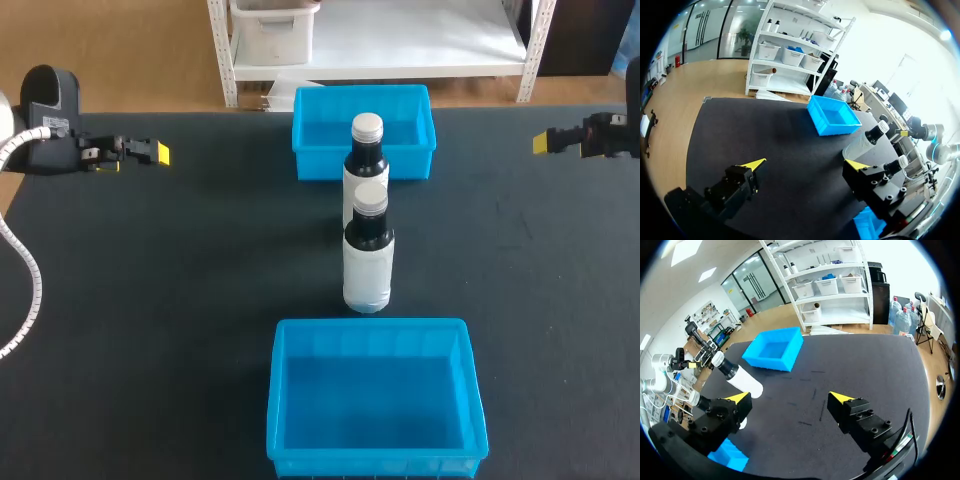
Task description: Pick up the bottle, and place it in the far bin if it is heavy, or in the near bin if it is light.
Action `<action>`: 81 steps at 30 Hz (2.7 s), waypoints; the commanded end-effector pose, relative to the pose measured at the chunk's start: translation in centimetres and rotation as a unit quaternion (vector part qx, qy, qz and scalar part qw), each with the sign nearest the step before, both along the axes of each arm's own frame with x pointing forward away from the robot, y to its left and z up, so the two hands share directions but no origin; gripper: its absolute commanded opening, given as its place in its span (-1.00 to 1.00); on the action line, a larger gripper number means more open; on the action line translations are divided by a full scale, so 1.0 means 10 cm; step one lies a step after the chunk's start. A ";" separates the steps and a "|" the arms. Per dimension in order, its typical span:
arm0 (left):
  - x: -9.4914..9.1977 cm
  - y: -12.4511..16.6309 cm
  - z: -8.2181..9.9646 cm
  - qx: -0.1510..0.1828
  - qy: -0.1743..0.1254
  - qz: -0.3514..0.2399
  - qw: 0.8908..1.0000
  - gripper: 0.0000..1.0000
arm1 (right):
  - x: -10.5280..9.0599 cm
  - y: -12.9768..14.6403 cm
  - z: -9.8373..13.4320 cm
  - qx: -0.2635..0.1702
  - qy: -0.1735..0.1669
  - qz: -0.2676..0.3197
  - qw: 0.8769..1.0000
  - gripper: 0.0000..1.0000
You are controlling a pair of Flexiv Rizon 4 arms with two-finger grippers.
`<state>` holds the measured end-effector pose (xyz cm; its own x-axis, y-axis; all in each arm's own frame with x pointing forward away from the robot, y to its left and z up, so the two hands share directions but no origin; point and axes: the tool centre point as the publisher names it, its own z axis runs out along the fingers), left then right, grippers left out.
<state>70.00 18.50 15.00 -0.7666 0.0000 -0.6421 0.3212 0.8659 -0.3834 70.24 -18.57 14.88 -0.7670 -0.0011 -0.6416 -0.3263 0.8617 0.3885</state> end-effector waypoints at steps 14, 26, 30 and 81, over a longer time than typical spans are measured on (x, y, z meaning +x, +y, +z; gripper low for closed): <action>0.00 0.00 0.00 0.000 0.000 0.000 1.000 1.00 | -0.02 0.00 0.01 -0.002 0.000 -0.002 1.000 1.00; 0.00 0.00 0.00 0.000 0.000 0.000 1.000 1.00 | 0.00 -0.07 0.12 -0.018 -0.100 0.415 0.904 1.00; 0.00 0.00 0.00 0.000 0.000 0.000 1.000 1.00 | -0.03 -0.09 0.13 -0.027 -0.099 0.458 0.883 1.00; 0.00 0.00 0.00 0.000 0.000 0.000 1.000 1.00 | -0.80 1.43 -0.08 -0.045 -0.194 0.498 0.844 1.00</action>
<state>70.00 18.50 15.00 -0.7666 0.0000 -0.6421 0.3212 0.8659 -0.3834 62.35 -4.88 14.57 -0.0927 -0.5868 -0.8044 -0.9945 0.0934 0.0465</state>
